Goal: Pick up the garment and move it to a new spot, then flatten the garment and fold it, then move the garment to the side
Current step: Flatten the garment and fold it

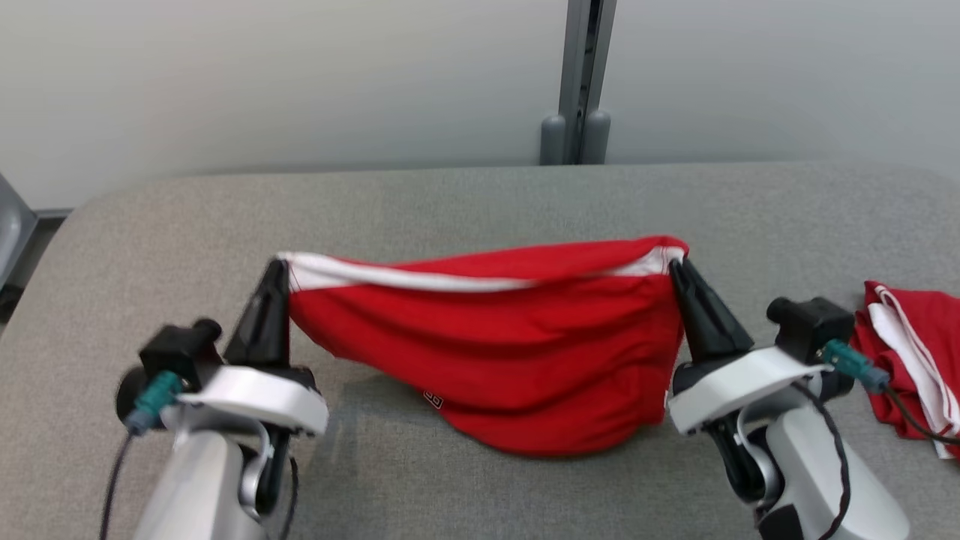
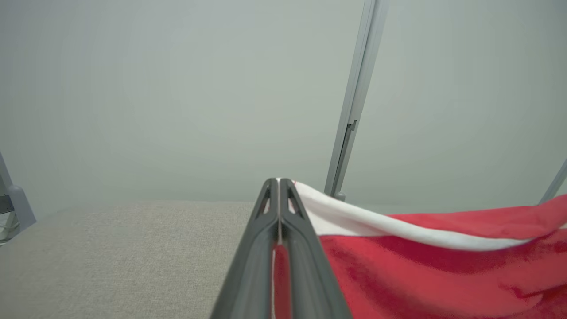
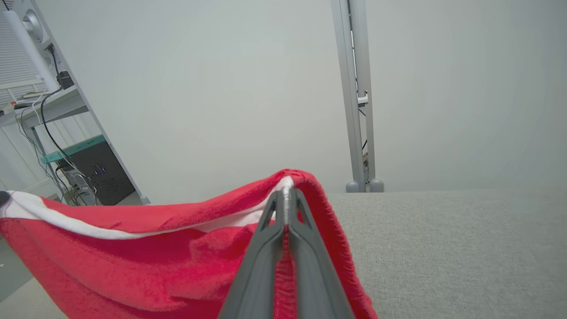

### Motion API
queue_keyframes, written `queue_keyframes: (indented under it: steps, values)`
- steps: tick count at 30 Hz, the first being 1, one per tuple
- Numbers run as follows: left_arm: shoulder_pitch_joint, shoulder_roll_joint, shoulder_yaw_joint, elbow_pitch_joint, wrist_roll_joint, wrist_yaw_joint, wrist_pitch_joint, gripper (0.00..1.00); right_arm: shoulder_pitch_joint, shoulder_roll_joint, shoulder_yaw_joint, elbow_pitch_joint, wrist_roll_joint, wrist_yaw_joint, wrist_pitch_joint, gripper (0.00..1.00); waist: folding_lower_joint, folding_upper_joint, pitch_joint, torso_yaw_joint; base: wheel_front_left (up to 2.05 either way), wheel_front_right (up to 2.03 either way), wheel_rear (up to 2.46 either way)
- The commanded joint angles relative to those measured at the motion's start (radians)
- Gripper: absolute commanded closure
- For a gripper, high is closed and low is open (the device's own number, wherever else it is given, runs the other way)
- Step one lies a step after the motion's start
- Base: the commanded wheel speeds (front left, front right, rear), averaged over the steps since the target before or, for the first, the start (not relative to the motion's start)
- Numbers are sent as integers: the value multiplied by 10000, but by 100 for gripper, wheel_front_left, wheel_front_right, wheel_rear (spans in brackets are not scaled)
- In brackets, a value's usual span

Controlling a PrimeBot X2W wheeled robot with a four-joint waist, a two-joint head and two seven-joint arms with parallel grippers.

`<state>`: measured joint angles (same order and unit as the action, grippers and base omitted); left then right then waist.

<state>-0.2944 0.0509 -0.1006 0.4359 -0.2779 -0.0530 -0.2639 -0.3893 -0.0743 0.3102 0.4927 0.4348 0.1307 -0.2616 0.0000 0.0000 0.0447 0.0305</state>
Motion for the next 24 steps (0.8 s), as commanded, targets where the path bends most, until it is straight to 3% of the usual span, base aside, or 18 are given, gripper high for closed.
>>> queue_keyframes:
  steps: [1,10,16,19,24]
  values:
    - [-347,135,177,-258,160,-89,3,100,-221,-149,-6,-174,120,1,-44,100,0,0,-419,-99,0,0,0]
    - [-2083,731,737,-1161,670,-290,3,100,-1996,-791,200,-624,708,1,22,100,0,0,-202,-211,0,0,0]
    - [-4557,934,448,-558,976,-289,188,100,-4438,-1151,232,-175,736,1,349,100,0,0,1406,19,0,0,0]
    - [-6664,1034,327,373,1250,-142,153,100,-6542,-1504,473,659,49,1,234,100,0,0,2586,219,0,0,0]
    - [-8562,1109,254,1182,1602,99,32,100,-8493,-1612,354,1535,-637,-1,9,100,0,0,3471,484,0,0,0]
